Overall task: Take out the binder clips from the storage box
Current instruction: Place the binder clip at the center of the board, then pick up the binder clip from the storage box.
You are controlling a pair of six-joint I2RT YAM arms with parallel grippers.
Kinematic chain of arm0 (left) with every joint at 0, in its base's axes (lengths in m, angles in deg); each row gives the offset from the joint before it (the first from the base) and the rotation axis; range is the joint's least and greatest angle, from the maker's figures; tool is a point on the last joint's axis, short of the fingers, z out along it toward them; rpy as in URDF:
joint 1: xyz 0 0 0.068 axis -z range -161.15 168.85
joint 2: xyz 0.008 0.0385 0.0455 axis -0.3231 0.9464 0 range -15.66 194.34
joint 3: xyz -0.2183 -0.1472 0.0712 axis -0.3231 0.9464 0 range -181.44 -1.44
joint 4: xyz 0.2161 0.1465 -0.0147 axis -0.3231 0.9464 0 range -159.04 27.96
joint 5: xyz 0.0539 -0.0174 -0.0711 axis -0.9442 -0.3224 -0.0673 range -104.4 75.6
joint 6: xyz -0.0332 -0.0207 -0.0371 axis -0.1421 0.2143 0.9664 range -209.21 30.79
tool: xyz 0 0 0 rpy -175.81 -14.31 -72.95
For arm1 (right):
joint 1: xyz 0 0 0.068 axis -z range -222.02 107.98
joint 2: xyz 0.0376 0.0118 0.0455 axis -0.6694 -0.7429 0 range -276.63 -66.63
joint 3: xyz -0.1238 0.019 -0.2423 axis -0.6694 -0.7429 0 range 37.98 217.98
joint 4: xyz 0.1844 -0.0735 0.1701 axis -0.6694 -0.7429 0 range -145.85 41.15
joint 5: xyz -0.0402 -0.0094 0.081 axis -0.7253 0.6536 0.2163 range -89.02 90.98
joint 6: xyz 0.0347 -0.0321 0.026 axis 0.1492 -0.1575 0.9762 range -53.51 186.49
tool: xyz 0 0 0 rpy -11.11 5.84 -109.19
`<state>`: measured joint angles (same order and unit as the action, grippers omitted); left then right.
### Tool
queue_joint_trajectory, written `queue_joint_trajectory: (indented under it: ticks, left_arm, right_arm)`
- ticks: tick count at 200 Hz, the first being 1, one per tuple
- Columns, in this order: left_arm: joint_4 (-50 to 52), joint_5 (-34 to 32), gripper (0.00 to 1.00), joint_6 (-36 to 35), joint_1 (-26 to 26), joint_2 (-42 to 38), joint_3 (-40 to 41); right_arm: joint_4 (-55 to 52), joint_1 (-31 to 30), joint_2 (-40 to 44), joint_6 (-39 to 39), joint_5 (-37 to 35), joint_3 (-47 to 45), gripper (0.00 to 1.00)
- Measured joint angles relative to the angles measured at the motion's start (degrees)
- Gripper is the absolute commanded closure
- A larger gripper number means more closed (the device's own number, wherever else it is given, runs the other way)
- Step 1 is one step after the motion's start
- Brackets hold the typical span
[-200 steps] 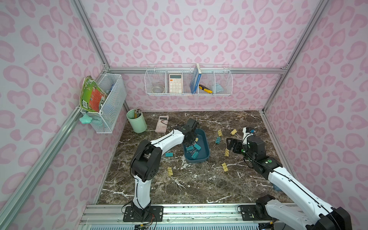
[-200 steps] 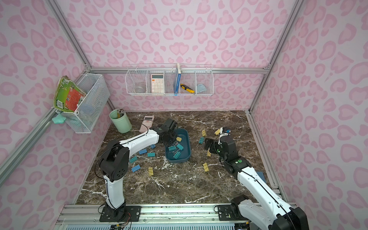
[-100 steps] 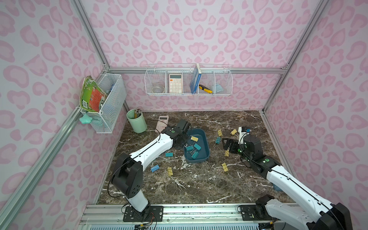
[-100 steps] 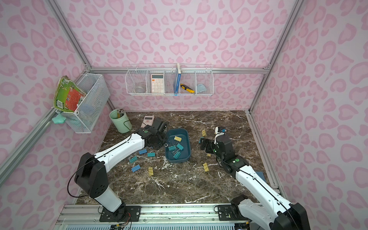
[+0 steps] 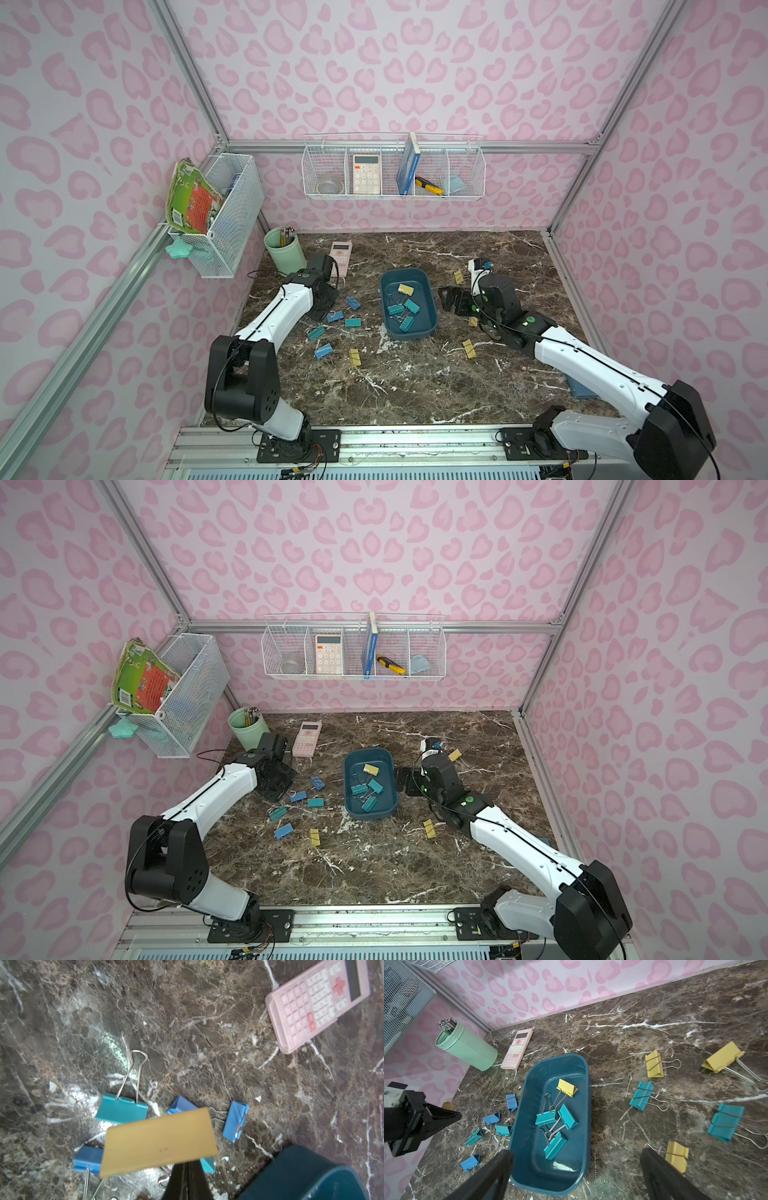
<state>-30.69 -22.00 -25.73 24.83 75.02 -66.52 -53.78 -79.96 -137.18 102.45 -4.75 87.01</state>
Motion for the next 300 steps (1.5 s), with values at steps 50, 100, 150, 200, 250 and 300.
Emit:
queue_joint_trajectory:
  ticks: [50,100,150,200,250,300]
  left_arm:
    - [-3.0,3.3,1.0,-4.4,-7.3,9.6,-5.1]
    - [-4.8,6.5,0.9,-6.8,-10.2,16.7,-8.0]
    - [-6.3,8.3,0.67,-7.1,-10.8,17.2,-6.4]
    - [-6.1,10.4,0.55,-7.0,-10.7,8.1,-2.9]
    - [-5.3,12.9,0.44,-8.0,-8.2,-1.0,0.0]
    - [-3.5,13.0,0.42,-8.7,-5.3,-6.6,1.1]
  right_arm:
    - [-0.3,-1.6,-5.4,-0.3,0.5,4.5,0.01]
    - [-2.3,-2.1,-13.9,-1.8,3.1,11.1,0.01]
    - [-8.9,-2.1,-29.0,-4.3,7.5,25.2,0.34]
    - [-14.4,-0.9,-41.0,-4.3,10.5,35.8,0.57]
    - [-17.2,-0.4,-49.4,-3.4,13.7,43.6,0.69]
    - [-19.6,-0.4,-53.4,-1.5,15.0,46.8,0.73]
